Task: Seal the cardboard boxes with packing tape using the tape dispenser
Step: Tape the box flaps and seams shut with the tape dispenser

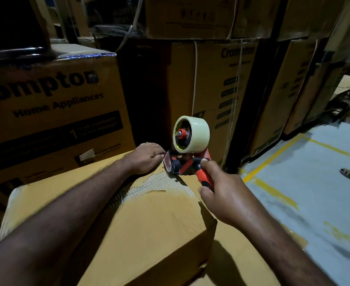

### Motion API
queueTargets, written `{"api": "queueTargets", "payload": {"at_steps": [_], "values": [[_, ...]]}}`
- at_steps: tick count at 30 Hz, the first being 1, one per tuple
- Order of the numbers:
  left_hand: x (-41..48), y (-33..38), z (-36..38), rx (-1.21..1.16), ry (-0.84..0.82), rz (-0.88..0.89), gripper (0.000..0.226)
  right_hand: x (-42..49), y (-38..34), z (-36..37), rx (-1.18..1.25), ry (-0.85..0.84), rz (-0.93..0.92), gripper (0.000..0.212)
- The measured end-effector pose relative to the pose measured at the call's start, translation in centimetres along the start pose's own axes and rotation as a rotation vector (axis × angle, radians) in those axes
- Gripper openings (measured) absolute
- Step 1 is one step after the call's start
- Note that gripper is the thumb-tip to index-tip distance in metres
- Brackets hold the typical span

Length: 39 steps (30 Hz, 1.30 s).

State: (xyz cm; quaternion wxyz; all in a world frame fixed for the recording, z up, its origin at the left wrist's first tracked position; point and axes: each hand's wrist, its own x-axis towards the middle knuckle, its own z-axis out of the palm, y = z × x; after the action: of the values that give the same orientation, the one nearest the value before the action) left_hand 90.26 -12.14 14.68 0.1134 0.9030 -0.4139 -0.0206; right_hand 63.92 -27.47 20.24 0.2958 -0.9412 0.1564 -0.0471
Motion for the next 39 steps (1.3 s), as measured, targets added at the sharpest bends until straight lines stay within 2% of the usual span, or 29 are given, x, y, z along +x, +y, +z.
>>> {"api": "queueTargets", "payload": {"at_steps": [3, 7, 11, 13, 15, 16, 21, 26, 33, 35, 37, 39], "values": [[-0.1, 0.3, 0.1, 0.007, -0.003, -0.015, 0.059, -1.9, 0.6, -0.6, -0.028, 0.011, -0.018, 0.056], [-0.3, 0.5, 0.1, 0.017, 0.024, -0.021, 0.042, -4.2, 0.8, -1.9, -0.079, -0.022, 0.0, 0.058], [-0.6, 2.7, -0.1, 0.049, 0.063, -0.082, 0.036, -5.1, 0.4, -1.8, -0.068, -0.001, 0.025, 0.058], [-1.1, 4.5, 0.8, -0.12, 0.099, -0.058, 0.035, -5.6, 0.2, -1.6, -0.066, -0.006, 0.034, 0.057], [-1.6, 6.2, 1.5, -0.3, 0.052, -0.025, 0.041, -6.0, 0.0, -1.5, -0.07, -0.005, 0.039, 0.057], [-1.7, 6.5, 1.6, -0.313, 0.018, -0.02, 0.044, -6.1, 0.1, -1.4, -0.073, -0.007, 0.042, 0.057], [-1.6, 6.1, 1.1, -0.119, -0.009, -0.006, 0.035, -5.9, -0.1, -1.0, -0.054, 0.001, 0.039, 0.06], [-2.0, 6.8, 1.5, -0.109, 0.038, -0.018, 0.043, -8.1, 0.7, -1.8, -0.083, 0.025, 0.032, 0.058], [-2.1, 8.3, 1.2, -0.07, -0.013, -0.013, 0.051, -12.5, 2.4, -2.9, -0.077, 0.032, 0.098, 0.057], [-2.2, 9.8, 0.5, 0.04, -0.039, -0.031, 0.049, -12.7, 2.6, -3.0, -0.052, 0.043, 0.102, 0.057], [-2.5, 11.5, 0.2, 0.144, -0.041, 0.029, 0.041, -12.7, 2.6, -3.1, -0.047, 0.048, 0.096, 0.058], [-3.2, 12.7, 0.8, -0.004, -0.081, 0.113, 0.03, -12.7, 2.5, -3.1, -0.058, 0.052, 0.091, 0.059]]}}
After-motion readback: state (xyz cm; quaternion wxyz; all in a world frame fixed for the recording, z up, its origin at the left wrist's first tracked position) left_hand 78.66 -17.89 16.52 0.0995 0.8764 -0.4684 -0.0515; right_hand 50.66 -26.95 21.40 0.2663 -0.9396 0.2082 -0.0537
